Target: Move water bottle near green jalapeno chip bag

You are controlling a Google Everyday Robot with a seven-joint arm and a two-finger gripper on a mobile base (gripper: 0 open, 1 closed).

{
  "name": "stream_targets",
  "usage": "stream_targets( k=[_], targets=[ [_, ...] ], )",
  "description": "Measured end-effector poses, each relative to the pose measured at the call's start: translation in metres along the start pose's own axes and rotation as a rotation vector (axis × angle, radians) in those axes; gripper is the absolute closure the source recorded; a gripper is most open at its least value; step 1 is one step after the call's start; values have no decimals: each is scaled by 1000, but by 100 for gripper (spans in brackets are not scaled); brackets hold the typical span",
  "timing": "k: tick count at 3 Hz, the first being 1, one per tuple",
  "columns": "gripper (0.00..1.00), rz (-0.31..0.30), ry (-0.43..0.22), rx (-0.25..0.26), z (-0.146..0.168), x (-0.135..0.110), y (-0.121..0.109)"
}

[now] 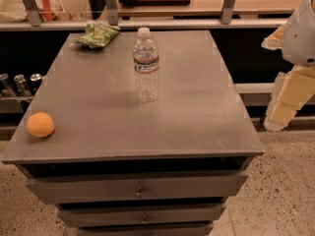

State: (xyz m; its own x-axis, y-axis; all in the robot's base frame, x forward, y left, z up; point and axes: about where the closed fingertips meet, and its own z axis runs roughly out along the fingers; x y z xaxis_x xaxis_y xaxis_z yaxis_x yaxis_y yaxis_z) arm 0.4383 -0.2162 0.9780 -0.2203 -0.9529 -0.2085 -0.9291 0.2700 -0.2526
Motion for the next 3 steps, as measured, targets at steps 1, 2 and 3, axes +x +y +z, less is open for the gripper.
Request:
stream_targets(
  k=[1, 2, 3],
  targets=[
    [0, 0, 0, 0, 0, 0, 0],
    [0, 8, -31, 10, 1, -3, -3],
    [0, 8, -109, 6, 15, -24, -11]
  ],
)
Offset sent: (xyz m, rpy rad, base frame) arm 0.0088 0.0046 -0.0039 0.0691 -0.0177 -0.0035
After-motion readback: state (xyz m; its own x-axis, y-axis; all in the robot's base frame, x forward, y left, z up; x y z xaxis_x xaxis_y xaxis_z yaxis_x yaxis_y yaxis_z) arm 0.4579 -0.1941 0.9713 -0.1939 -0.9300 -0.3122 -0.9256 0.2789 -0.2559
